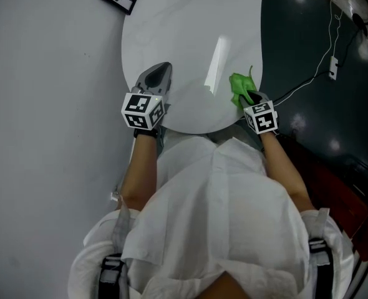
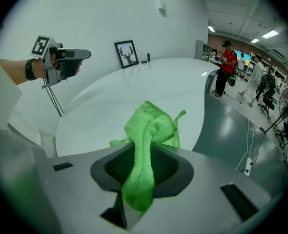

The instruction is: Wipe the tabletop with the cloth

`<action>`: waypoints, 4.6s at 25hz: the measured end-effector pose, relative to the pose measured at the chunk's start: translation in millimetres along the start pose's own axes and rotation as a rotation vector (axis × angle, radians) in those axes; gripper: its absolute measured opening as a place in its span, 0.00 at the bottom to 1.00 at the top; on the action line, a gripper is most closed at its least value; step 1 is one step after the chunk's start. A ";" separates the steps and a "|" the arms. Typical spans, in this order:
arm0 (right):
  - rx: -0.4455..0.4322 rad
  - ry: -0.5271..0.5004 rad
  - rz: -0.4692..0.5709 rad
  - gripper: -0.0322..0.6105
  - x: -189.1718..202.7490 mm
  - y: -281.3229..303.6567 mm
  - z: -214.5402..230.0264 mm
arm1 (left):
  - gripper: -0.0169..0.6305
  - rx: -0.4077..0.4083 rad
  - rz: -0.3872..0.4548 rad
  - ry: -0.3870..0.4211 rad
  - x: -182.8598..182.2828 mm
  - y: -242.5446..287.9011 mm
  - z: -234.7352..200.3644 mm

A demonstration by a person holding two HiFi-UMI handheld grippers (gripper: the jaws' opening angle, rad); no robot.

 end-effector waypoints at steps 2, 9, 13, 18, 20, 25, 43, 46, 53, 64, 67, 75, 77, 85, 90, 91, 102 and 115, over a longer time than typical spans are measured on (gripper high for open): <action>0.005 0.018 0.008 0.18 6.1 -3.7 -0.8 | 0.07 -0.015 -0.006 -0.006 4.6 -5.0 -0.2; 0.016 0.060 0.001 0.18 23.0 -10.4 -19.6 | 0.07 -0.004 -0.042 -0.011 21.7 -18.2 -5.0; 0.036 0.097 -0.003 0.18 26.7 -8.2 -37.2 | 0.07 0.023 -0.042 -0.013 24.5 -27.0 -13.7; 0.037 0.105 -0.014 0.18 24.8 5.2 -76.4 | 0.07 0.039 -0.052 -0.024 38.6 -51.1 -32.7; 0.031 0.102 -0.021 0.18 22.7 12.9 -93.1 | 0.07 0.044 -0.063 -0.026 47.2 -61.4 -40.1; 0.023 0.086 -0.019 0.18 9.9 35.3 -128.0 | 0.07 0.051 -0.065 -0.022 59.4 -80.6 -58.1; -0.131 -0.075 -0.007 0.18 -53.4 110.2 -249.4 | 0.07 0.014 -0.056 -0.005 76.9 -155.2 -99.6; -0.221 -0.038 0.016 0.18 -62.2 111.0 -273.2 | 0.07 0.005 -0.042 0.006 68.5 -170.9 -97.0; -0.399 0.150 0.249 0.18 -120.7 90.3 -279.8 | 0.07 -0.018 0.012 0.007 42.1 -173.5 -111.7; -0.119 0.170 0.638 0.18 -180.8 -35.4 -166.0 | 0.07 -0.094 0.169 0.007 -30.0 -162.3 -165.4; 0.003 0.165 0.687 0.18 -169.2 -76.3 -140.8 | 0.07 -0.095 0.196 0.007 -42.3 -165.4 -166.0; 0.261 0.121 0.757 0.18 -133.3 -169.4 -124.2 | 0.07 -0.082 0.239 0.034 -61.7 -189.0 -158.3; 0.292 0.100 0.759 0.18 -131.5 -179.3 -125.8 | 0.07 -0.080 0.248 0.035 -64.1 -191.8 -160.0; 0.316 0.072 0.785 0.18 -120.7 -191.6 -152.9 | 0.07 -0.084 0.268 0.036 -53.4 -228.0 -158.3; 0.323 0.043 0.782 0.18 -110.6 -193.5 -173.2 | 0.07 -0.097 0.274 0.035 -40.9 -251.5 -159.6; 0.326 0.041 0.779 0.18 -111.3 -193.5 -173.3 | 0.07 -0.100 0.274 0.034 -41.2 -252.0 -161.3; 0.342 -0.011 0.735 0.18 -115.2 -192.4 -178.1 | 0.07 -0.116 0.275 0.027 -38.1 -258.9 -168.8; 0.365 0.015 0.725 0.18 -110.8 -195.9 -178.7 | 0.07 -0.085 0.259 0.031 -41.8 -251.3 -163.1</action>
Point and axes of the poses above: the fingertips, and each gripper's own axes: y forward along the fingers, z to its right, x out of its underside, the point moved 1 cm from there along -y, backward along the fingers, and after that the axes turned 13 degrees about -x, right-handed, at the moved point
